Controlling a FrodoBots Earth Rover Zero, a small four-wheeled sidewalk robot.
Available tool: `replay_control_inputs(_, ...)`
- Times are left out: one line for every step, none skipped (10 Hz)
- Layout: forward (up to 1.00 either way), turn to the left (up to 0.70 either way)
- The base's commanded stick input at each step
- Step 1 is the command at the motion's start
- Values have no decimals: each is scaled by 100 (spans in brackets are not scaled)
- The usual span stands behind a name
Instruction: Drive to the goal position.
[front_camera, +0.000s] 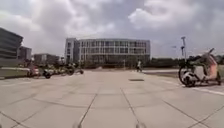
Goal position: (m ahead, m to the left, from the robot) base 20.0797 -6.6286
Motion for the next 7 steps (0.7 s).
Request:
replay_control_inputs(60,-8)
replay_control_inputs(60,0)
replay_control_inputs(60,0)
replay_control_inputs(60,0)
replay_control_inputs(60,0)
replay_control_inputs(60,0)
replay_control_inputs(60,0)
